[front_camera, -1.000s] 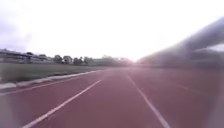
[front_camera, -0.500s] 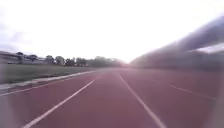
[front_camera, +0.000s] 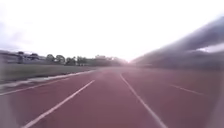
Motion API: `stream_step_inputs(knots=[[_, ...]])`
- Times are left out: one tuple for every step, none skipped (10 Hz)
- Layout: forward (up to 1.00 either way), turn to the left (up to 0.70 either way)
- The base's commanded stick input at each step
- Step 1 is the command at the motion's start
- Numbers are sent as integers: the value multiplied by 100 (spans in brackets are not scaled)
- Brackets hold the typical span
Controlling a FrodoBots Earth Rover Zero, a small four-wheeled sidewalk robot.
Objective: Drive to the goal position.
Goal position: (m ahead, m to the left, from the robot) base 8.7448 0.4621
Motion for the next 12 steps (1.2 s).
stream_step_inputs(knots=[[70,-30],[70,-30],[70,-30],[70,-30],[70,-24],[70,0],[70,0],[70,0],[70,0],[70,0],[70,0],[70,0]])
